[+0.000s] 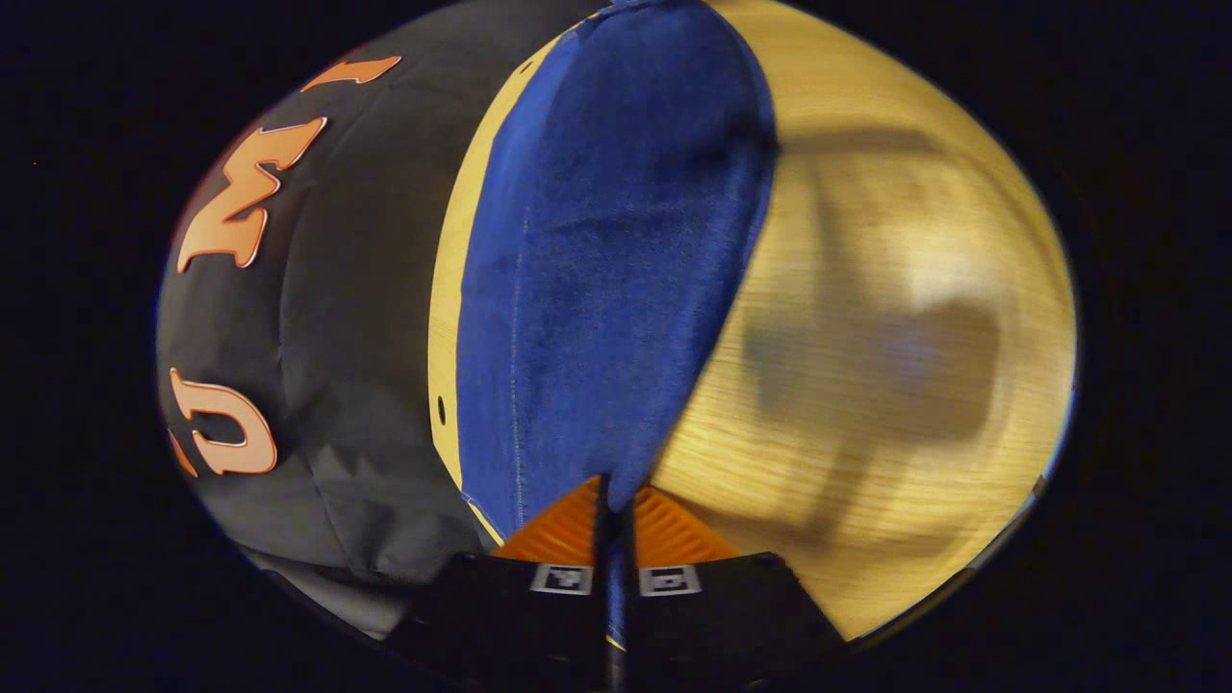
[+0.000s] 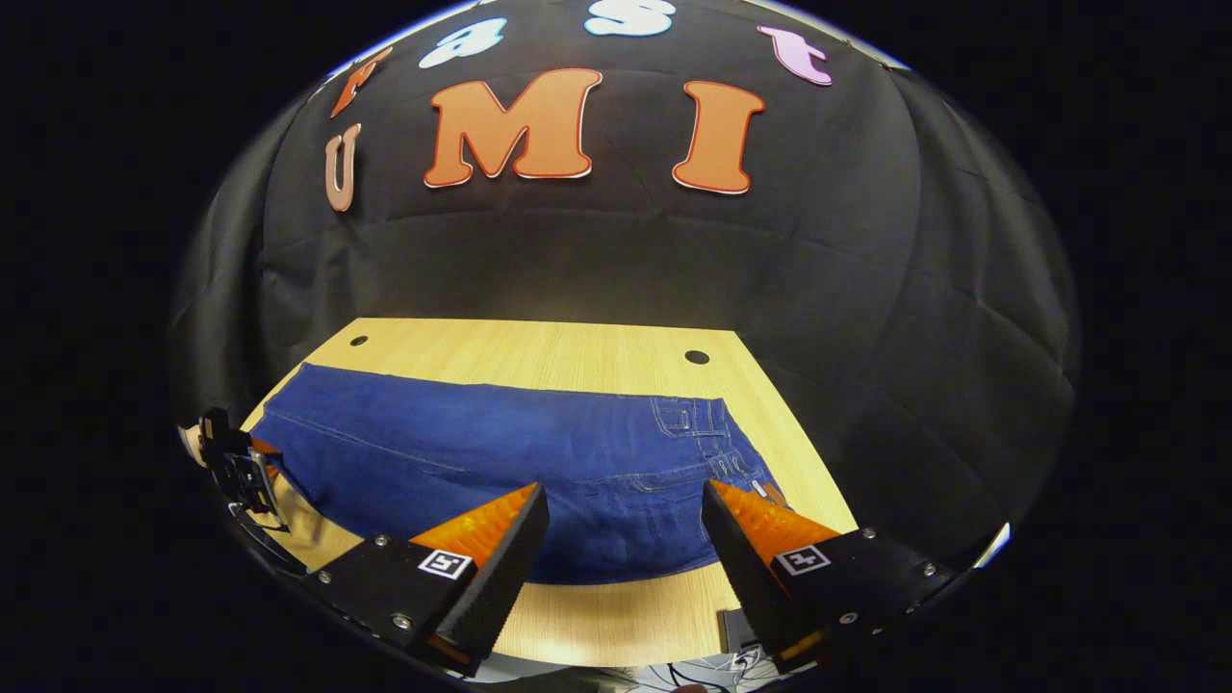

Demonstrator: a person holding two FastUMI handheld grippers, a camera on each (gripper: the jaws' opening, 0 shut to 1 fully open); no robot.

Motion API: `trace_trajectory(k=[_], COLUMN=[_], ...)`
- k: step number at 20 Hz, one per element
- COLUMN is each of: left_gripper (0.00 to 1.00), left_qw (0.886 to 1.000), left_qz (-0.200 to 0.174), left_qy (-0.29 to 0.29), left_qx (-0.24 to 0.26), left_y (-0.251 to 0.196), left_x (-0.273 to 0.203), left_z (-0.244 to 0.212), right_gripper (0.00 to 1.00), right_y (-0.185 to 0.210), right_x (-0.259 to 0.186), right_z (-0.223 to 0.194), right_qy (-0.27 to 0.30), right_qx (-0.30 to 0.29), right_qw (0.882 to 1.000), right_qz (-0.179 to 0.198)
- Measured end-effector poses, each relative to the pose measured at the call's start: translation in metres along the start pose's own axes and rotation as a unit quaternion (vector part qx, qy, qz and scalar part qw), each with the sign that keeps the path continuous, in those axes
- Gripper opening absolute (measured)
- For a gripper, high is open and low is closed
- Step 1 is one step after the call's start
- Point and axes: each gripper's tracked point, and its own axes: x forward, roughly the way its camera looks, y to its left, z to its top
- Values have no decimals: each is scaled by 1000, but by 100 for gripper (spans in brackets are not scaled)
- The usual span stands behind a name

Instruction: Grasp the waist and the cuffs of the jeans and fold them to make the two legs overlap; first hold the waist and fold one-third of the jeans toward the cuffs, then hold the cuffs and fold the remaining one-third in the same direction to finish folding.

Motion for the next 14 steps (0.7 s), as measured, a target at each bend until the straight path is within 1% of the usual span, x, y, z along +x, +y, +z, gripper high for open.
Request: trace_trajectory(k=[1,2,5,7,9,10,11,12,14], left_gripper=[3,1,1,1,1,1,1,1,1], left_qw=[1000,1000,998,998,999,999,999,999,999], left_qz=[3,-3,-37,-39,-30,-28,-27,-28,-31], left_qy=[-8,-12,-15,-14,-15,-15,-16,-17,-16], left_qx=[-1,-17,-56,-53,-37,-29,-25,-27,-35], left_y=[1,0,-7,-7,-5,-5,-5,-7,-8], left_x=[5,3,-3,-1,-2,-3,-3,-3,-4], left_z=[1,-2,-4,-4,-4,-4,-4,-5,-5], right_gripper=[99,99,98,97,98,98,97,98,97], right_y=[-1,-4,-24,-34,-45,-51,-58,-61,-67], right_x=[1,2,3,4,5,6,8,9,12], right_z=[1,3,9,8,-2,-6,-11,-13,-23], right_qy=[-3,-10,-29,-33,-31,-29,-25,-26,-24], right_qx=[-7,-23,-86,-133,-187,-219,-257,-304,-410], right_qw=[1000,1000,995,990,981,974,965,950,910], right_qz=[-2,-9,-30,-37,-47,-53,-56,-62,-59])
